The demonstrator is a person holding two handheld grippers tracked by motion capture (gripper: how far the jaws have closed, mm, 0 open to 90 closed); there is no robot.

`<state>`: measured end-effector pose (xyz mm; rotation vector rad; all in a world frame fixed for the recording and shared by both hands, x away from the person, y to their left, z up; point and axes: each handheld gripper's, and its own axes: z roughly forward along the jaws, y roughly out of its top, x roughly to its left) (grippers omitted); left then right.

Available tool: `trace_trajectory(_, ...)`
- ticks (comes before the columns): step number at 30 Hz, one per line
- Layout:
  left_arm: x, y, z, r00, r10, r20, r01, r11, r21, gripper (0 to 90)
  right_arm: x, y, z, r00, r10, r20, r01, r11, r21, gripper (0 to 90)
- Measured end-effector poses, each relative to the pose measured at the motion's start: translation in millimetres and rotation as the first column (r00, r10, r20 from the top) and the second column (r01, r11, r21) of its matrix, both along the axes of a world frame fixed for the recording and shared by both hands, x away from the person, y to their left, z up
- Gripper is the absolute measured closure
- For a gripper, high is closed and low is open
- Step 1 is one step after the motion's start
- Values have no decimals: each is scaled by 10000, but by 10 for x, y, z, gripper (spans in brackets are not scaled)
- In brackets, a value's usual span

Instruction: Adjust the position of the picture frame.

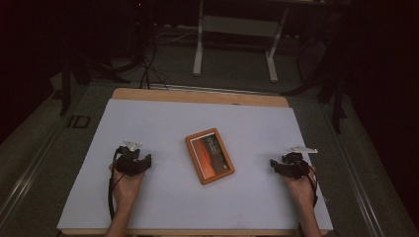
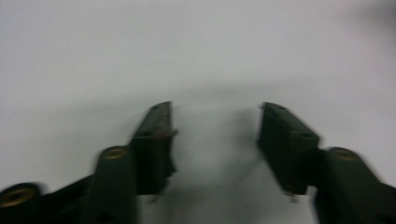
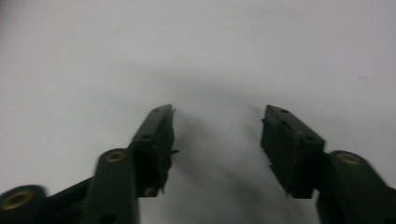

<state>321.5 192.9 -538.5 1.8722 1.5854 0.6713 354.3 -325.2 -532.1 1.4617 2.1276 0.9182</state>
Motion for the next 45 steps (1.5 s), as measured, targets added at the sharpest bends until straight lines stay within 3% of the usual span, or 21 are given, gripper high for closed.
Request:
trace_trajectory(1,-10,-21,22,9996,-247,113,249,9996,-153,480,-19,38,5,9996,268,5,-268,9992,288,472)
trace_trajectory(4,-34,-67,69,9973,-625,396,643,9969,-456,479,-39,121,31,9982,599,104,-600,9981,137,481)
trace_trajectory(6,-56,-94,91,9938,-1021,442,1054,9911,-808,479,-48,175,61,9964,808,243,-814,9964,230,483)
trace_trajectory(8,-63,-106,96,9929,-1101,461,1135,9903,-800,482,-50,193,75,9958,877,271,-886,9955,343,483)
trace_trajectory(10,-87,-149,125,9882,-1422,565,1472,9841,-989,488,-54,249,98,9938,1057,342,-1076,9924,598,482)
trace_trajectory(16,-117,-226,177,9811,-1773,773,1849,9770,-1066,515,-53,320,99,9907,1332,289,-1351,9879,767,482)
trace_trajectory(17,-122,-260,185,9763,-2029,757,2110,9698,-1226,528,-54,345,103,9892,1437,292,-1456,9860,813,481)
trace_trajectory(19,-121,-291,187,9727,-2185,783,2272,9653,-1285,550,-59,368,113,9885,1482,287,-1503,9840,959,482)
trace_trajectory(23,-119,-338,192,9689,-2377,687,2455,9581,-1474,565,-68,424,131,9859,1648,293,-1670,9804,1048,485)
trace_trajectory(28,-125,-411,208,9636,-2591,653,2660,9536,-1413,553,-72,507,133,9811,1920,259,-1936,9761,984,485)
trace_trajectory(34,-111,-479,201,9596,-2774,481,2815,9438,-1731,537,-68,594,139,9760,2159,267,-2175,9702,1071,478)
trace_trajectory(40,-116,-566,199,9535,-2984,427,3012,9384,-1691,510,-72,694,141,9703,2407,227,-2418,9640,1108,474)
trace_trajectory(45,-94,-627,218,9501,-3080,491,3114,9285,-2022,487,-48,767,193,9643,2638,231,-2647,9573,1161,471)
